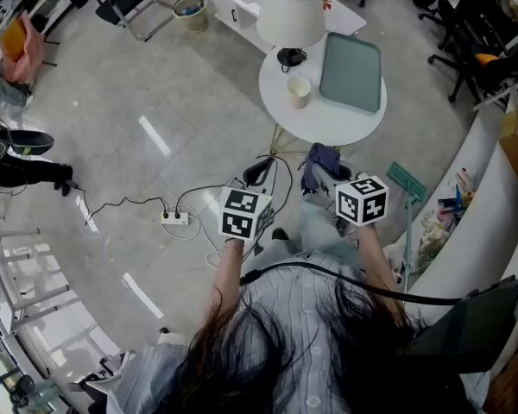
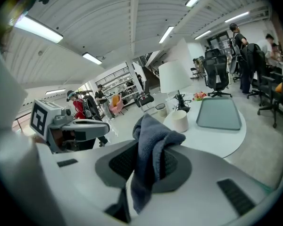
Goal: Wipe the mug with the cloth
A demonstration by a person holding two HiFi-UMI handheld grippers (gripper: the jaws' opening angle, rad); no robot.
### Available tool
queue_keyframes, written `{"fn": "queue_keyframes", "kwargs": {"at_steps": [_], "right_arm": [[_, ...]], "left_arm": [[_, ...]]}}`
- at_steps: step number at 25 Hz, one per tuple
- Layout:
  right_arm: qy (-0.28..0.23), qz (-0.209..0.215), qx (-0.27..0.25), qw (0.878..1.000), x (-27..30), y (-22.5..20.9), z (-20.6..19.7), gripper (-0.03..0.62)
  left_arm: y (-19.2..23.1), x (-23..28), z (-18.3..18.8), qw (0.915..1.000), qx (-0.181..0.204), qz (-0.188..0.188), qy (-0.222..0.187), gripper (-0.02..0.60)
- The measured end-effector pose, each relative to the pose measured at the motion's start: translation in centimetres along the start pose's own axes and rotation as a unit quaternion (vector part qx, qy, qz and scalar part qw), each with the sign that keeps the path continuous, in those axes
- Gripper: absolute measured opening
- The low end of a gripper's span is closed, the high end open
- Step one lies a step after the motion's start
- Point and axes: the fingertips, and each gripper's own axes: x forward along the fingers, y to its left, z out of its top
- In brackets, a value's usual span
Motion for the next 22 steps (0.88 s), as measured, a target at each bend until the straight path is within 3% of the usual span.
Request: {"fn": "queue_keyframes", "kwargs": {"at_steps": [14, 22], "right_arm": [[0.023, 0.022, 0.009, 0.999, 5.2, -9.2, 6.3, 0.083], [0.046, 0.043, 0.009, 0.998, 8.5, -13.4, 8.7, 0.083]], "left_arm": [[2.3, 10.4, 4.5, 0.9992, -0.002, 0.003, 0.041, 0.020], [4.3, 15.0, 4.7, 0.9962, -0.035, 0.012, 0.079, 0.020]]}}
